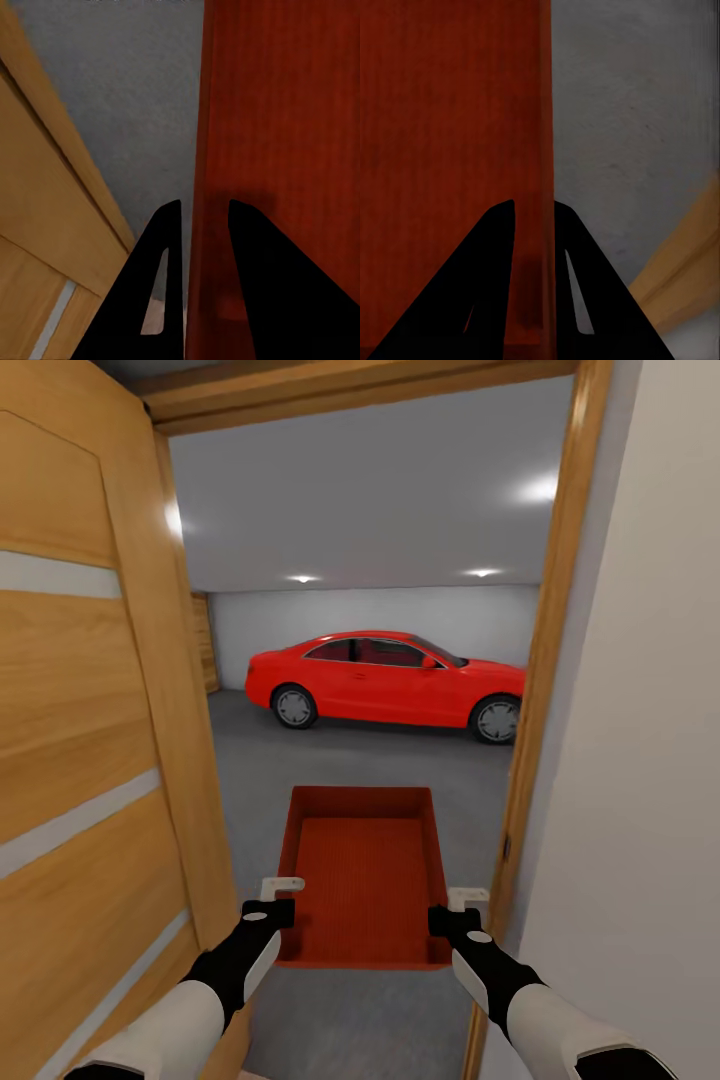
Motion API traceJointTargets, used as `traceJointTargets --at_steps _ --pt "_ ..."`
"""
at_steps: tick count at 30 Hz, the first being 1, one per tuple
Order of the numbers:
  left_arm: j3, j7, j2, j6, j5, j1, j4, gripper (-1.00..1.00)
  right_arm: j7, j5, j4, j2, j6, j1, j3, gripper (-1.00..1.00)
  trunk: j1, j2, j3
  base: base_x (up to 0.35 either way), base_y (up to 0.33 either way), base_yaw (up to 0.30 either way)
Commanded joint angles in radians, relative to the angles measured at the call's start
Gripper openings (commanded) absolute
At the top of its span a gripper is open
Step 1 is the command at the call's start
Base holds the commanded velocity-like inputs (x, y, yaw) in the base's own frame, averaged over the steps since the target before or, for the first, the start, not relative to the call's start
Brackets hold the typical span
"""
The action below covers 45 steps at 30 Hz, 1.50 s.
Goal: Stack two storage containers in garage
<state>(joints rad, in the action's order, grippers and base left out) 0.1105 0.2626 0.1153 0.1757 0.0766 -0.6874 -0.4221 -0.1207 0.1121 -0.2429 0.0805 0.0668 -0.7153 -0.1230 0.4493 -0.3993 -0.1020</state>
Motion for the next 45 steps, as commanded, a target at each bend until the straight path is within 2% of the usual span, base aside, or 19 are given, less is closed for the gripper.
traceJointTargets --at_steps 1,25,34,45 --pt "-0.043 0.014 -0.023 0.008 0.008 0.000 -0.001 -1.00 -0.002 0.001 -0.003 -0.001 0.005 -0.001 0.020 -1.00 0.001 -0.001 0.000 0.218 0.235 -0.241" --pt "-0.043 0.014 -0.023 0.007 0.008 0.000 -0.001 -1.00 -0.002 0.001 -0.003 -0.001 0.005 -0.001 0.020 -1.00 0.001 -0.001 0.000 0.223 0.235 -0.238" --pt "-0.043 0.014 -0.023 0.007 0.008 0.000 -0.002 -1.00 -0.002 0.001 -0.003 -0.001 0.007 -0.001 0.020 -1.00 0.001 -0.001 0.000 0.208 0.208 -0.037" --pt "-0.043 0.014 -0.022 0.005 0.008 0.000 -0.003 -1.00 -0.002 0.001 -0.003 -0.001 0.008 -0.001 0.020 -1.00 0.001 -0.001 0.000 0.013 0.006 0.000"
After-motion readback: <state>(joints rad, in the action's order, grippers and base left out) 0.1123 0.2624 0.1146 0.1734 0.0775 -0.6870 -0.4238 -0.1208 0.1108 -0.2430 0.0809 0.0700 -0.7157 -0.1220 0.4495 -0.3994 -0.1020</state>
